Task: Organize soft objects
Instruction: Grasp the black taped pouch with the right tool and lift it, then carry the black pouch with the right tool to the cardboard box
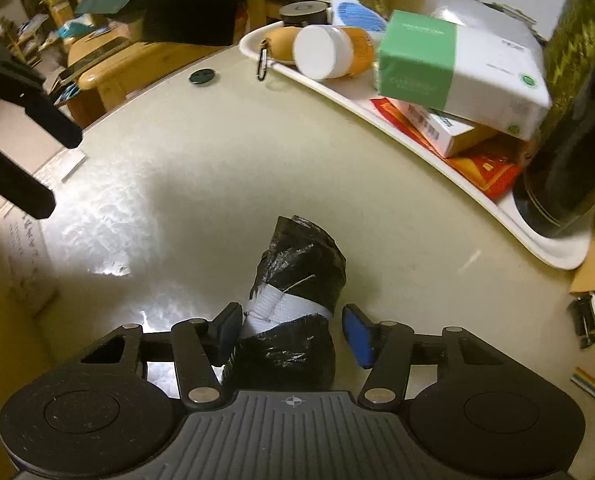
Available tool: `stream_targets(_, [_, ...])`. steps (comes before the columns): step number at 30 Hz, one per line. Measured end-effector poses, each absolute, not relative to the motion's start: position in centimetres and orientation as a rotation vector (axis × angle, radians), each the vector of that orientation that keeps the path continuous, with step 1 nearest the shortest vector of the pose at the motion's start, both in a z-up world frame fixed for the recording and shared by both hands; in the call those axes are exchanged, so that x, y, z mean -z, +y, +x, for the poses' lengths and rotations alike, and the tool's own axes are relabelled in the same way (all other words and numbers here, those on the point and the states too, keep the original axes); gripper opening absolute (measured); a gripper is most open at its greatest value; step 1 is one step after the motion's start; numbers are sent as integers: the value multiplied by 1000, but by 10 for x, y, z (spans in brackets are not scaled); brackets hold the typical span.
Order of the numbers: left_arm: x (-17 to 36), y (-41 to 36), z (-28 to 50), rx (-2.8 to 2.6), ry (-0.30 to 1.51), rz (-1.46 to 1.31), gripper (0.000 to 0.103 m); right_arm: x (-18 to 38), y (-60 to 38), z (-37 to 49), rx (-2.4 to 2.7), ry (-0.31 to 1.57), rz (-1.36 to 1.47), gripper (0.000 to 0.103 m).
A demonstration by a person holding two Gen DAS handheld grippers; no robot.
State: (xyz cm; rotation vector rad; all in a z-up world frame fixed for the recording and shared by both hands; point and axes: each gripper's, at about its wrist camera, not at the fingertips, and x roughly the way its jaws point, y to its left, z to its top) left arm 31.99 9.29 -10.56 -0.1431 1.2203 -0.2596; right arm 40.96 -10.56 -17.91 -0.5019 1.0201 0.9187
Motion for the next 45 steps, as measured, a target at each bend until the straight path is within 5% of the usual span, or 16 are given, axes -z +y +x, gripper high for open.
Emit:
stream_targets(18, [98,82,314,251,1167,-97,81,106,-148,417,-761,951,-370,48])
stream_targets(45, [-34,47,210,194,875,28,81,-34,-207,279,-710,819,-209,48])
